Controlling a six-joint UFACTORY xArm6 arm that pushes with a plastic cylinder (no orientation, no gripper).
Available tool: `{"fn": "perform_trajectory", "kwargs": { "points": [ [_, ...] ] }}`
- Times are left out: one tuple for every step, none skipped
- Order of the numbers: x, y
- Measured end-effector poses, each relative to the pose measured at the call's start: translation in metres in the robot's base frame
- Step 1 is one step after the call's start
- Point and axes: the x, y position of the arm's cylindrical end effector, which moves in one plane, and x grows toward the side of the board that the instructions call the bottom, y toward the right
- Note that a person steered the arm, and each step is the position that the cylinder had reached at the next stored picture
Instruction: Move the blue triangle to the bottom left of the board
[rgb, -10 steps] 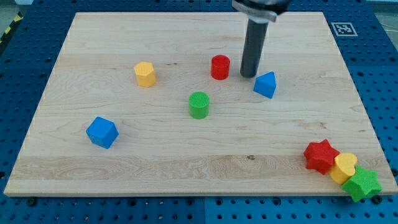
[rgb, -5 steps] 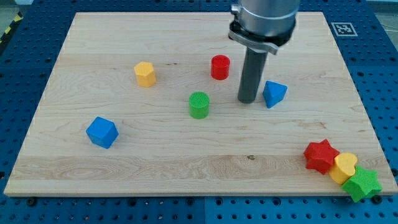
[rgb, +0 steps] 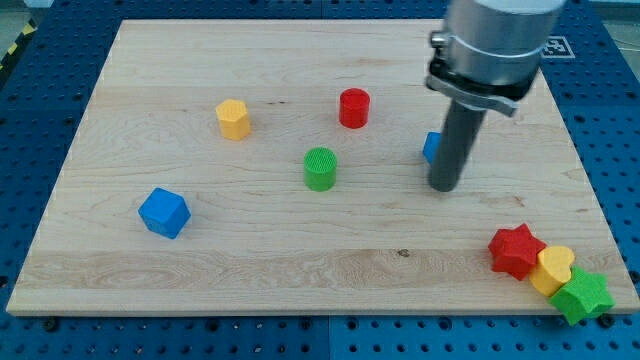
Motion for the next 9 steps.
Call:
{"fn": "perform_trajectory", "kwargs": {
  "points": [
    [-0.034,0.017],
    [-0.064,-0.002],
    [-0.075,-0.021],
    [-0.078,-0.023],
    [-0.085,-0.023],
    [-0.099,-0.025],
    [-0.118,-0.028],
    [-0.139,-0.033],
    [-0.150,-0.039]
  ]
}}
